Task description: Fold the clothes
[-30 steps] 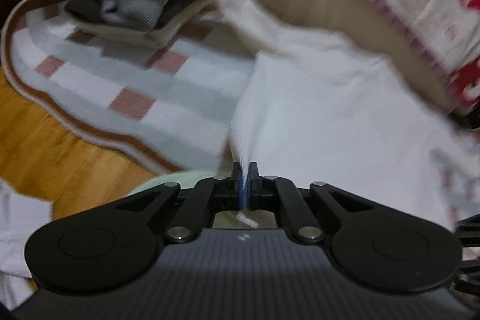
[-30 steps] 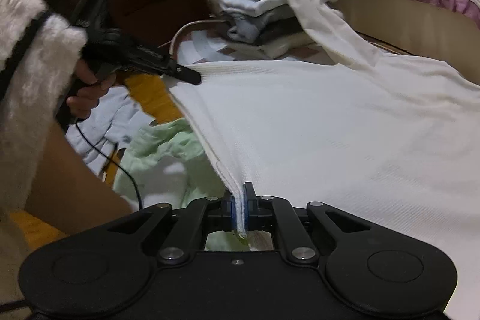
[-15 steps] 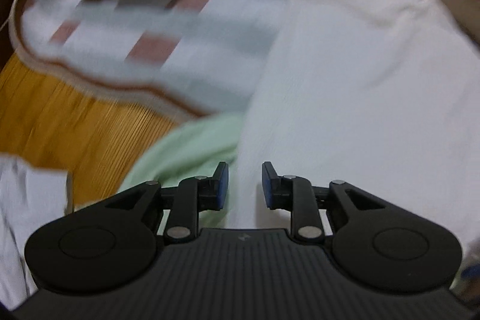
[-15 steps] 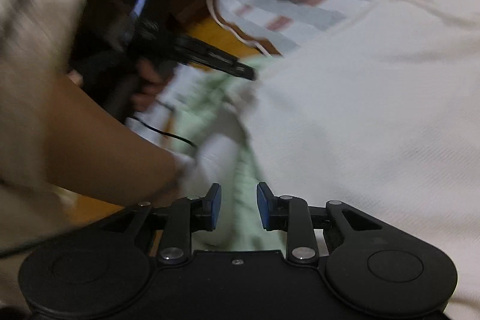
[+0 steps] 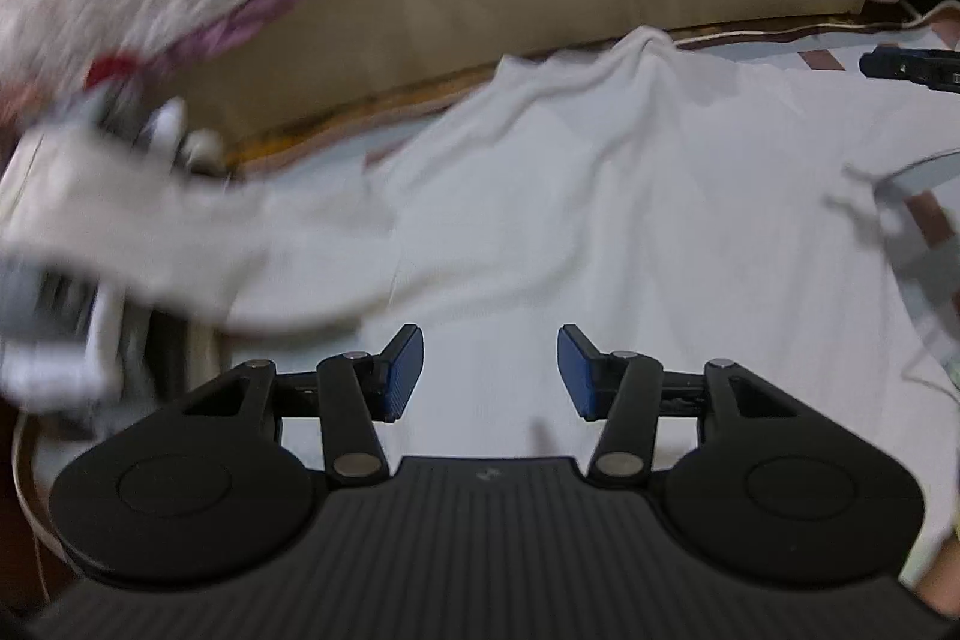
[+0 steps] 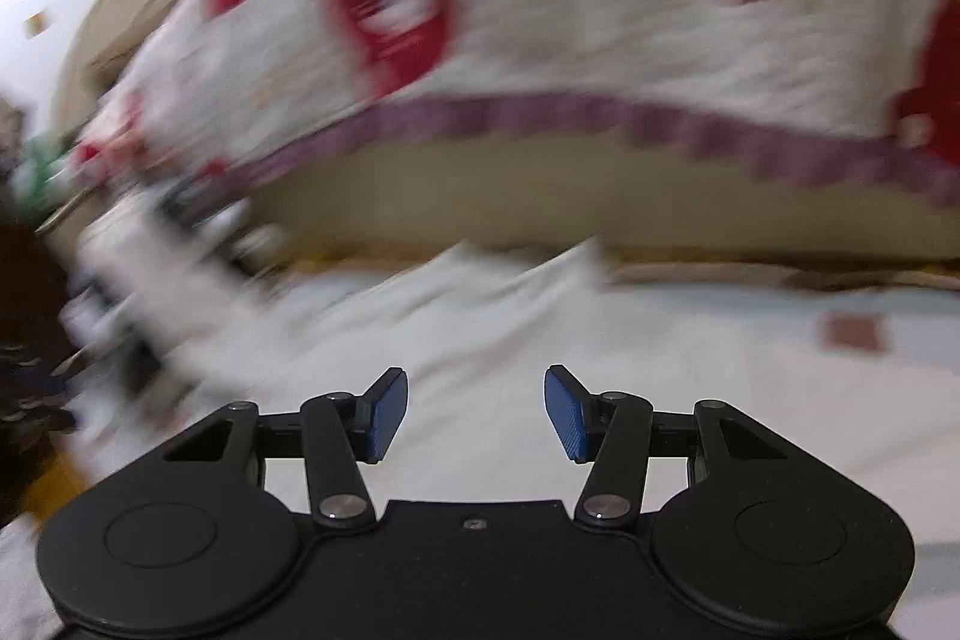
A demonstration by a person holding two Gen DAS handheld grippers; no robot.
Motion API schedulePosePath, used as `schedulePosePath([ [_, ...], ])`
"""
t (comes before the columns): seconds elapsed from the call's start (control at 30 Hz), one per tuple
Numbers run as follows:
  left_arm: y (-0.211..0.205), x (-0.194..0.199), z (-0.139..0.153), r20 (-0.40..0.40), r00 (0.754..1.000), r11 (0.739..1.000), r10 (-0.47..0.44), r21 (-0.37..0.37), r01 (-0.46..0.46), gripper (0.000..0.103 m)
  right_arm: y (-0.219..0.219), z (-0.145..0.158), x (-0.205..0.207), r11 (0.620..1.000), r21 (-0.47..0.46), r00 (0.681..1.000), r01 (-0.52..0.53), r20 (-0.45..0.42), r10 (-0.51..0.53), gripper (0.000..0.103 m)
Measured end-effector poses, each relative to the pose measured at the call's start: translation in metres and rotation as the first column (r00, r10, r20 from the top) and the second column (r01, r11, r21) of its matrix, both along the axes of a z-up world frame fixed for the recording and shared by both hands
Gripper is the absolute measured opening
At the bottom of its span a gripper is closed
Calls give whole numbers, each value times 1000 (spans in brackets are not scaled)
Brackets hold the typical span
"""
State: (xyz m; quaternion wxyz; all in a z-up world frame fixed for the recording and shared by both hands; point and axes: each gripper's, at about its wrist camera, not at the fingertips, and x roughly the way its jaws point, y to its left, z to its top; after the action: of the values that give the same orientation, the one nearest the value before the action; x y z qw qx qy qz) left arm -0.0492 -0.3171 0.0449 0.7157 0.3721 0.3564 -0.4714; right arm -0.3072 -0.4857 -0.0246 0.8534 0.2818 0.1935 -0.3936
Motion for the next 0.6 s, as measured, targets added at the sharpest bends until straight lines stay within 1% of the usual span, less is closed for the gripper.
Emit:
schedulePosePath([
  [0.03, -20, -3, -7, 6, 1000, 1000, -15, -16, 15, 49, -8, -12, -8, 998, -33, 998, 57, -11, -57, 56],
  [0.07, -43, -7, -15, 1, 1000, 998, -19, -55, 19, 49, -19, -27, -19, 994, -36, 993, 107, -48, -109, 56],
  [0.1, -64, -8, -22, -31, 999, 994, -17, -110, 14, 49, -29, -42, -30, 987, -41, 983, 157, -85, -160, 56],
  [0.13, -83, -10, -29, -73, 997, 986, -18, -164, 6, 49, -37, -56, -43, 981, -4, 976, 194, -100, -194, 56],
  [0.2, -126, -12, -49, -129, 991, 969, -21, -248, -12, 49, -49, -77, -76, 957, 61, 957, 283, -86, -278, 56],
  [0.23, -147, -15, -59, -135, 990, 964, -31, -267, -7, 49, -54, -88, -93, 941, 94, 944, 326, -81, -320, 56],
  [0.27, -168, -18, -71, -125, 992, 956, -35, -293, -3, 49, -60, -96, -106, 909, 130, 918, 395, -93, -386, 56],
  [0.3, -188, -23, -82, -100, 994, 954, -54, -299, 22, 49, -67, -104, -117, 873, 169, 889, 457, -96, -447, 57],
  [0.33, -209, -29, -94, -74, 995, 952, -73, -302, 48, 49, -73, -109, -126, 849, 208, 874, 485, -93, -477, 56],
  [0.4, -247, -37, -115, -54, 995, 954, -84, -292, 65, 49, -83, -122, -142, 799, 295, 847, 524, -82, -525, 56],
  [0.43, -266, -41, -126, -45, 995, 955, -89, -287, 72, 49, -87, -128, -143, 801, 295, 846, 521, -55, -531, 57],
  [0.5, -302, -35, -145, -102, 994, 962, -48, -274, 19, 49, -94, -134, -141, 801, 268, 842, 535, -90, -533, 57],
  [0.57, -332, -30, -164, -113, 993, 975, -25, -221, -1, 49, -98, -138, -134, 820, 238, 854, 520, -120, -506, 57],
  [0.6, -347, -27, -174, -117, 993, 981, -13, -194, -10, 53, -100, -139, -131, 830, 223, 859, 512, -136, -493, 57],
])
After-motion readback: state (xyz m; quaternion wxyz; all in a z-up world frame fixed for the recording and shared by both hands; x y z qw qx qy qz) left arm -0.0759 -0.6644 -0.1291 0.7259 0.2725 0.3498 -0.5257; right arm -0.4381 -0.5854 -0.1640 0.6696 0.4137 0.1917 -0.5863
